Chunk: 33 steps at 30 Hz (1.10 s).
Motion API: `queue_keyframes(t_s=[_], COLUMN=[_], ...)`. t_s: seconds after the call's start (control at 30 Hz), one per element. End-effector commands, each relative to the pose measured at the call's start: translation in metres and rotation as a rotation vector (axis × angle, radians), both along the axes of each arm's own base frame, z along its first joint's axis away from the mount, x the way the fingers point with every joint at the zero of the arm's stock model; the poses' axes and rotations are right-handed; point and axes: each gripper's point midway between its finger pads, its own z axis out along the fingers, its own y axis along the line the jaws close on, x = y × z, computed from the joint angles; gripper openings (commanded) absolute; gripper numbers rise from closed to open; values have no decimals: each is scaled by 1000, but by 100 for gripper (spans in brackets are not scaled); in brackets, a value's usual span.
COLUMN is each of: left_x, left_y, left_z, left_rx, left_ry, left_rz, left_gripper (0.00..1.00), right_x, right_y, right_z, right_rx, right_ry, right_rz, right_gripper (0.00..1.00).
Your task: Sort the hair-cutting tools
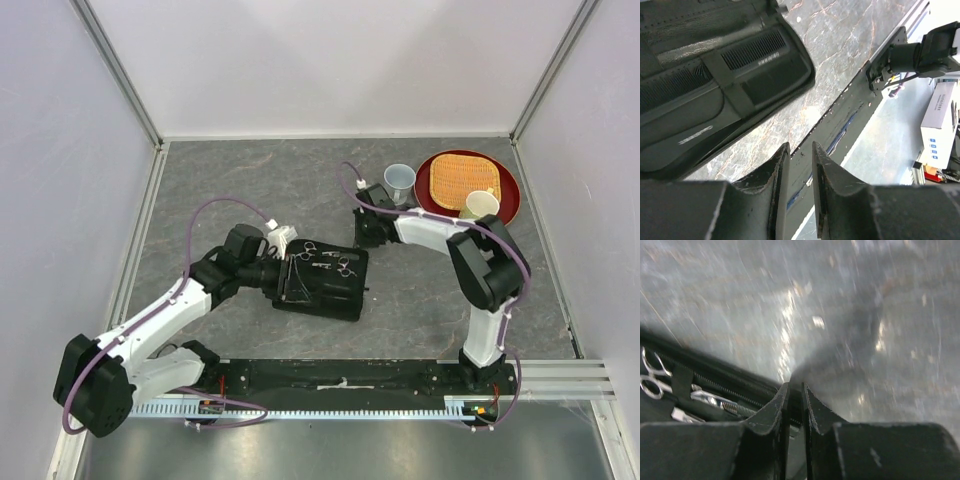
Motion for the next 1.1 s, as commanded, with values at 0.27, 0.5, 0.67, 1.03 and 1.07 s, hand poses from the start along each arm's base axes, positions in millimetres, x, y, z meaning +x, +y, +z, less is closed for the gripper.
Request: queue_keyframes(t_s=[0.27,0.5,0.67,1.03,1.07], left_x=[16,-9,-12,34,40], left_y=[77,132,140,94,92], left_z=[-43,-68,-90,-112,-111], left_rx=[305,499,612,452,435], left_ry=[107,240,311,244,239], left_rz=[605,910,954,799,796], left_gripper=[9,2,2,2,2], right_x=[-100,-101,-97,-96,-94], right_y=[-19,-19,-17,-15,-12], right_z=[-5,-16,-15,-12,-9], right_rx=[58,34,32,28,35], right_ry=[182,230,227,222,214], right_rz=[37,22,25,64,81], right_gripper=[21,20,20,21,21])
